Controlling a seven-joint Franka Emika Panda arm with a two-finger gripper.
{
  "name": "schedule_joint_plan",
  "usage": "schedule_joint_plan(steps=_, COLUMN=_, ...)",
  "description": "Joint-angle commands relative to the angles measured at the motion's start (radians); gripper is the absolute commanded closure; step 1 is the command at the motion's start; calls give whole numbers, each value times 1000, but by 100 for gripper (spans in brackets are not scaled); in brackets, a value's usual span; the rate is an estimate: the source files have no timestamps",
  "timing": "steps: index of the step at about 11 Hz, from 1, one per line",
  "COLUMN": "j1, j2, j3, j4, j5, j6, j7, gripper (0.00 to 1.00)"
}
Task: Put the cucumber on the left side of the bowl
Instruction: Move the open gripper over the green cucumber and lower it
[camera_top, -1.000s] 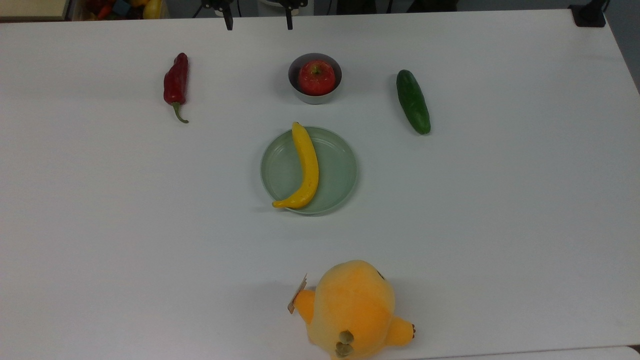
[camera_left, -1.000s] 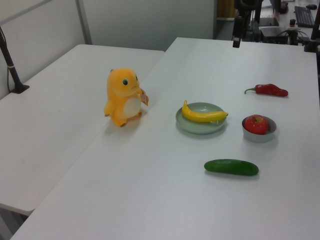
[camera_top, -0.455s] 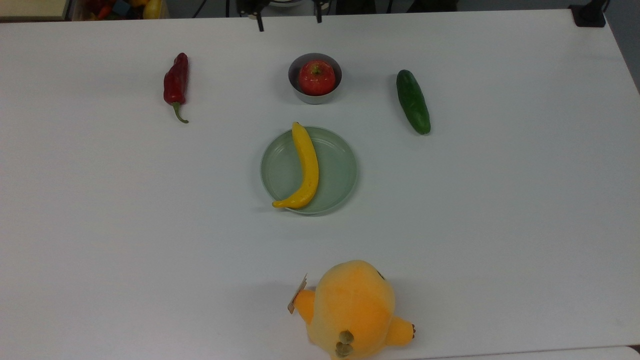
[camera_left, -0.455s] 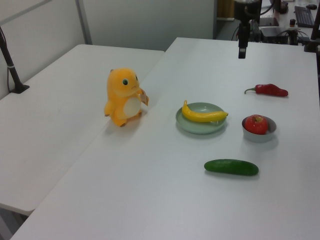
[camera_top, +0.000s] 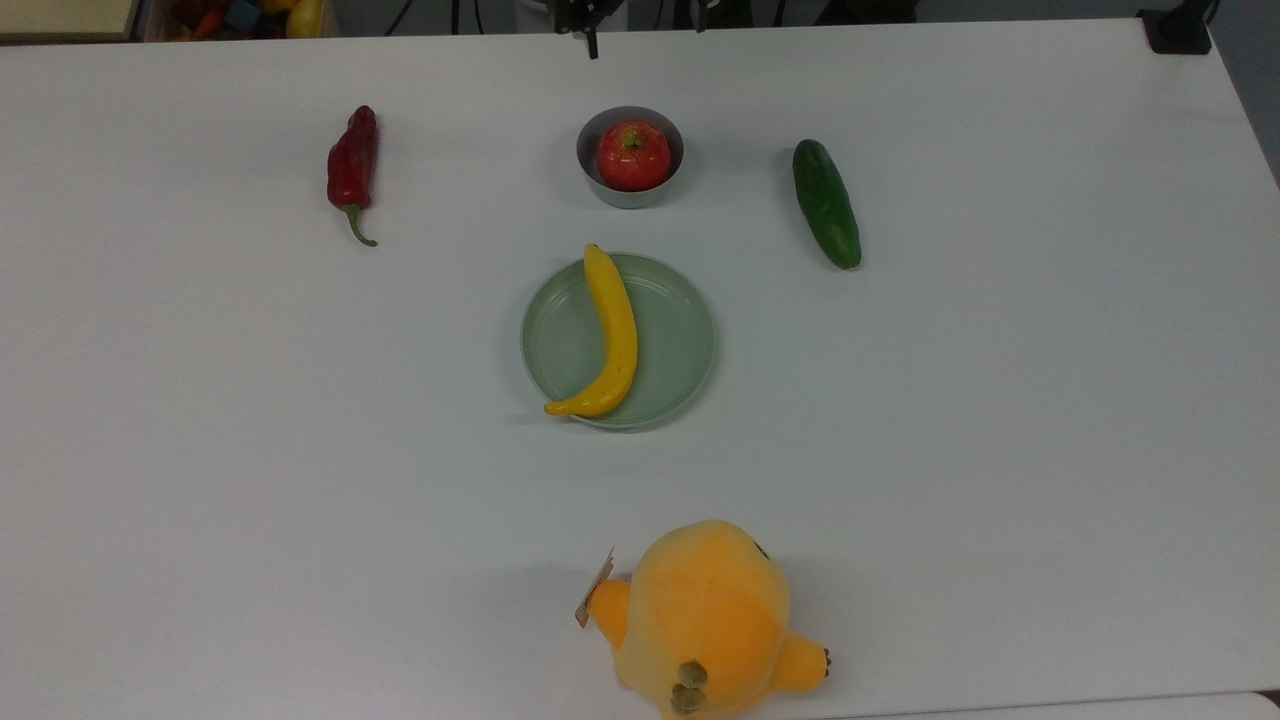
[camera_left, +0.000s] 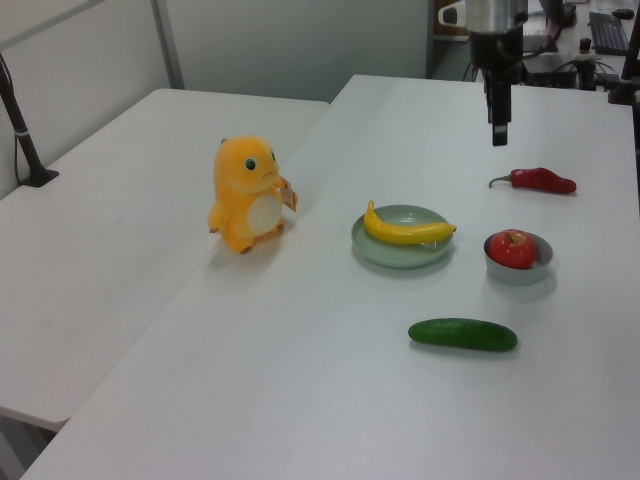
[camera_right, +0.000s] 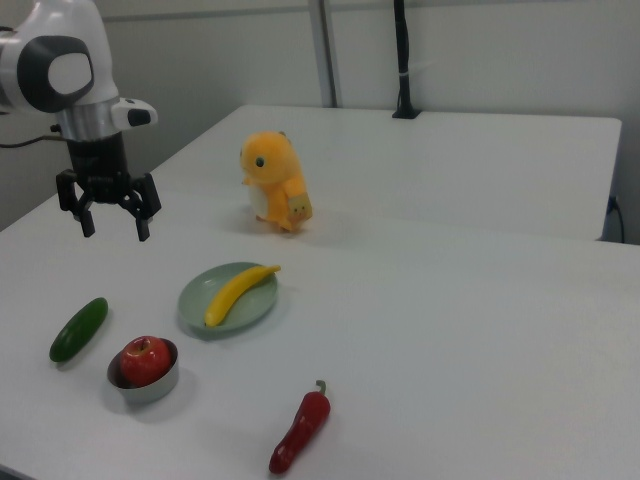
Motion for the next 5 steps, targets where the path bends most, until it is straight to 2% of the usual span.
schedule_joint_plan(steps=1, j1=1, j2=-17, j3=12, j4=-38, j5=33, j6=-12, j7=-16, gripper=0)
schedule_joint_plan(steps=3, j1=2, j2=-20, j3=24, j4=-67, j5=36, j6=-21, j7=-16, gripper=0)
schedule_joint_plan(steps=4, j1=1, j2=-20, j3=52, j4=-87, j5=38, j6=-20, j7=-16, gripper=0)
schedule_joint_plan(steps=5, j1=2, j2=-19, j3=53, j4=-101, j5=68, j6=-15, j7=-16, gripper=0)
